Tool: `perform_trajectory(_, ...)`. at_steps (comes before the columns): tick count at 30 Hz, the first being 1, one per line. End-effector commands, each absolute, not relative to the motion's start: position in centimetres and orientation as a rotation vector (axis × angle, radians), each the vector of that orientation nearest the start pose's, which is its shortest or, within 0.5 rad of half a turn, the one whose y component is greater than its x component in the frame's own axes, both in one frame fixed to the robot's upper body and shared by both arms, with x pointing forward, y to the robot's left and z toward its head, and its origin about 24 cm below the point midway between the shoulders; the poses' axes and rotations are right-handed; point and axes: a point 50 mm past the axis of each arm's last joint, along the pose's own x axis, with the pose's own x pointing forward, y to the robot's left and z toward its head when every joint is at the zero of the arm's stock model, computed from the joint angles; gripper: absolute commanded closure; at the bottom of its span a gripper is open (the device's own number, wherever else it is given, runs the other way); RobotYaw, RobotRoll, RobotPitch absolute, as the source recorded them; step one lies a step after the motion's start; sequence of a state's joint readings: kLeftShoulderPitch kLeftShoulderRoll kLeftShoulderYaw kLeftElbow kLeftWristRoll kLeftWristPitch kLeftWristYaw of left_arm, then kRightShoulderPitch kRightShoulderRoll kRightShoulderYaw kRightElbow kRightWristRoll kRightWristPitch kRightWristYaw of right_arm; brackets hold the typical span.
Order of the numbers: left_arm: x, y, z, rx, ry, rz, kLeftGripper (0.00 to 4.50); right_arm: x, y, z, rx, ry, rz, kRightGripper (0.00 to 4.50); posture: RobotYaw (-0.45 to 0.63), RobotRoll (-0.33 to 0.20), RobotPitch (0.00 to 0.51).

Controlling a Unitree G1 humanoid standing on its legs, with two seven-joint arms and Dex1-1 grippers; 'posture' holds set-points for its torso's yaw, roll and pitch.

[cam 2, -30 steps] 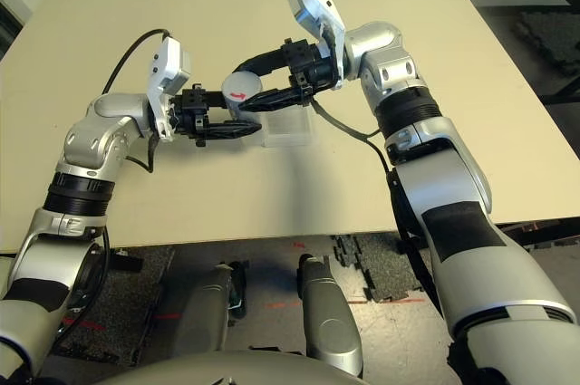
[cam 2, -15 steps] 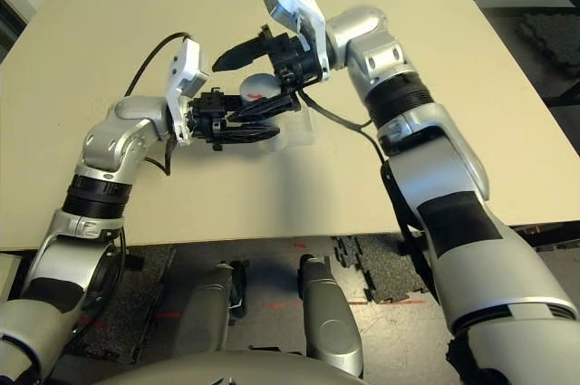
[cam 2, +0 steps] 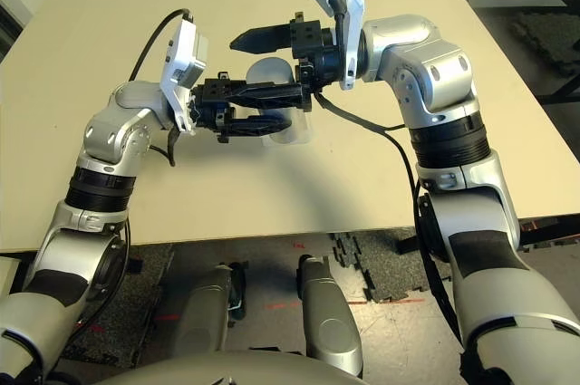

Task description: Pour the medicine from the bottle into the box.

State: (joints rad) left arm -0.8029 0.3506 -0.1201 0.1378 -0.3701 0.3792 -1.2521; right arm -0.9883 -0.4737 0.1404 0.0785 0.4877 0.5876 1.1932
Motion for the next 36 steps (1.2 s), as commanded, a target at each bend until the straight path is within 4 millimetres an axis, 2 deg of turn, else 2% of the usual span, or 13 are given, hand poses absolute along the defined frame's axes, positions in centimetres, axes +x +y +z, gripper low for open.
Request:
perform_trajectory(1, 31.4, 8.8, 21.3, 0.24, -0.17, -1.548, 2.05, 31.5, -9.6, 25.7, -0.311, -0.106, 1.485, 0.0, -0.11, 0.0, 0.183)
perform_trajectory(8, 31.4, 10.0, 20.9, 0.248, -0.142, -1.513, 2.05, 32.5, -11.8, 25.3, -0.305, -0.089, 1.398, 0.0, -0.09, 0.0, 0.186)
perform_trajectory(17, 31.5, 11.6, 20.2, 0.255, -0.108, -1.45, 2.05, 33.7, -14.2, 26.3, -0.288, -0.102, 1.292, 0.0, -0.09, 0.0, 0.186)
perform_trajectory(25, 31.7, 12.2, 20.1, 0.256, -0.102, -1.411, 2.05, 34.2, -16.2, 26.3, -0.262, -0.077, 1.228, 0.0, -0.08, 0.0, 0.18)
perform_trajectory(30, 32.0, 12.6, 20.1, 0.259, -0.1, -1.387, 2.05, 33.5, -17.4, 25.6, -0.26, -0.02, 1.232, 0.0, -0.08, 0.0, 0.175)
perform_trajectory(36, 32.5, 13.2, 20.0, 0.26, -0.1, -1.36, 2.05, 31.4, -17.9, 25.7, -0.245, 0.028, 1.28, 0.0, -0.08, 0.0, 0.17)
